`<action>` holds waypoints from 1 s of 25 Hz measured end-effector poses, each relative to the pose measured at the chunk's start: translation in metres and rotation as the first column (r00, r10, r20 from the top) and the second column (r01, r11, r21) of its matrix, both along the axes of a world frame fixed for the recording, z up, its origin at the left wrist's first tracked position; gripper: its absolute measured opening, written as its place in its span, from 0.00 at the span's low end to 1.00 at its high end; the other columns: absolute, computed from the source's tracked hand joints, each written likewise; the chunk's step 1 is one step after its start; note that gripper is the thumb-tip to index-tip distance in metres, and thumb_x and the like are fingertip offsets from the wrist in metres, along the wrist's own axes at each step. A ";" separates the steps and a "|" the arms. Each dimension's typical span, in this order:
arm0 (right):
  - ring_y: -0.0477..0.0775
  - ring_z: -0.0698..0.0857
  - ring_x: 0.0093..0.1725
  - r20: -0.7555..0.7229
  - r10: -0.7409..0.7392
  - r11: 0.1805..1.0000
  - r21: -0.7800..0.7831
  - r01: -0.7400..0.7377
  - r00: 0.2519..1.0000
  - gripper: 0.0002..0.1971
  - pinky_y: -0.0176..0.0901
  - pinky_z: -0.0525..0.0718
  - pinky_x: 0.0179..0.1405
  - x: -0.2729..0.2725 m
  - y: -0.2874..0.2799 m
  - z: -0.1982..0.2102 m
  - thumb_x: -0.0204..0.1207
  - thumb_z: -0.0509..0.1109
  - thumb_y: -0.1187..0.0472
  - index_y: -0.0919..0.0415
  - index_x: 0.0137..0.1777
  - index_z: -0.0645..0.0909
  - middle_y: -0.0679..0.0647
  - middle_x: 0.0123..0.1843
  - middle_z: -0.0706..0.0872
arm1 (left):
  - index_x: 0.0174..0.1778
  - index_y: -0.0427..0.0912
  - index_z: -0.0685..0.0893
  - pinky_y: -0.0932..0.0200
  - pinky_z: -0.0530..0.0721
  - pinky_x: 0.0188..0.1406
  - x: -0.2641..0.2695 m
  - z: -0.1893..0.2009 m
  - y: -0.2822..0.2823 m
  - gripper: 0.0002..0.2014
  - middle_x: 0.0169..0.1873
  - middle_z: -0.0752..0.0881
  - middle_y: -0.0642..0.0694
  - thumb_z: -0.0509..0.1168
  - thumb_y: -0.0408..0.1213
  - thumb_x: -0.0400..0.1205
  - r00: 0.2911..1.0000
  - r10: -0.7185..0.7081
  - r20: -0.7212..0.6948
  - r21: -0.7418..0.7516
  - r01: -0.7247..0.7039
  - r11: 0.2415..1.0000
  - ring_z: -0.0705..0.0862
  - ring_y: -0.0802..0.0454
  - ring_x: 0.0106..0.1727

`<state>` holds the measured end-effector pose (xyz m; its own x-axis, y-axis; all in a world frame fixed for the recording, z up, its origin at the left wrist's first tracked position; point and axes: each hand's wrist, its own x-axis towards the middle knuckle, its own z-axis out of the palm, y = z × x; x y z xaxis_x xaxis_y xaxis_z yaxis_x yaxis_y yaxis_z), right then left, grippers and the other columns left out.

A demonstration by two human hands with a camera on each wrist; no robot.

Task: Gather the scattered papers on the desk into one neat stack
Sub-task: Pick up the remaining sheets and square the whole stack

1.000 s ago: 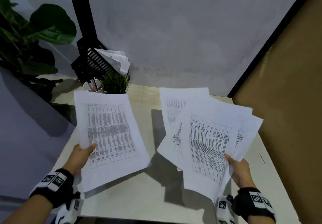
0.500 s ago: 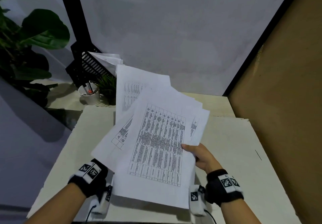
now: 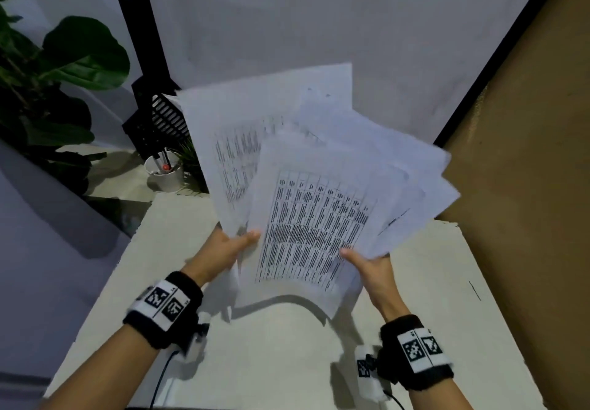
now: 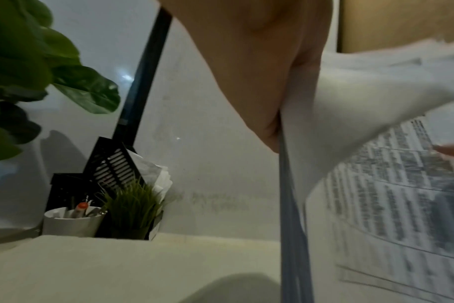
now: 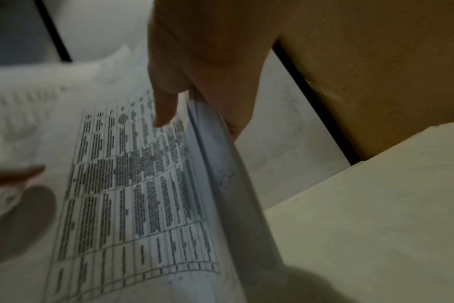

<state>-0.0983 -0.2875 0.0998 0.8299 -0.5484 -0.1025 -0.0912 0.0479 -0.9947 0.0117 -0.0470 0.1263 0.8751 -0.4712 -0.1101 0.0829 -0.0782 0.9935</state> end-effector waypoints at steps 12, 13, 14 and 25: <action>0.37 0.89 0.42 0.080 0.136 0.990 0.022 -0.138 0.988 0.19 0.30 0.85 0.40 -0.001 -0.008 0.004 0.63 0.76 0.75 0.54 0.49 0.81 0.41 0.38 0.92 | 0.49 0.53 0.84 0.61 0.87 0.50 -0.010 -0.016 -0.006 0.35 0.40 0.91 0.63 0.79 0.61 0.46 0.999 0.051 -0.001 -0.015 -0.051 0.999 0.88 0.62 0.48; 0.39 0.90 0.42 0.094 0.179 0.983 0.019 -0.181 0.979 0.19 0.31 0.85 0.40 -0.002 -0.012 0.011 0.60 0.80 0.71 0.53 0.48 0.82 0.40 0.38 0.92 | 0.47 0.53 0.84 0.61 0.88 0.49 -0.009 -0.012 -0.004 0.35 0.40 0.91 0.63 0.80 0.60 0.44 1.000 0.030 0.001 -0.047 -0.030 0.998 0.89 0.62 0.47; 0.41 0.90 0.43 0.101 0.223 0.974 0.021 -0.226 0.970 0.21 0.33 0.86 0.40 -0.001 -0.015 0.018 0.54 0.84 0.63 0.53 0.48 0.83 0.42 0.40 0.92 | 0.47 0.51 0.84 0.60 0.88 0.48 -0.008 -0.007 -0.002 0.37 0.39 0.92 0.61 0.81 0.60 0.42 1.000 0.007 -0.005 -0.081 -0.008 0.997 0.89 0.61 0.46; 0.48 0.88 0.44 0.067 0.135 0.990 -0.056 -0.131 0.989 0.16 0.55 0.85 0.55 0.018 0.001 0.029 0.64 0.77 0.71 0.51 0.46 0.82 0.47 0.39 0.91 | 0.45 0.51 0.83 0.52 0.87 0.49 -0.010 0.013 -0.026 0.15 0.41 0.90 0.49 0.77 0.45 0.65 0.983 0.183 -0.014 -0.158 -0.183 0.970 0.87 0.44 0.53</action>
<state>-0.0799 -0.2870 0.1288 0.9000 -0.4356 -0.0158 -0.0233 -0.0117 -0.9997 0.0016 -0.0729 0.1390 0.9483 -0.3140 -0.0459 0.0799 0.0965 0.9921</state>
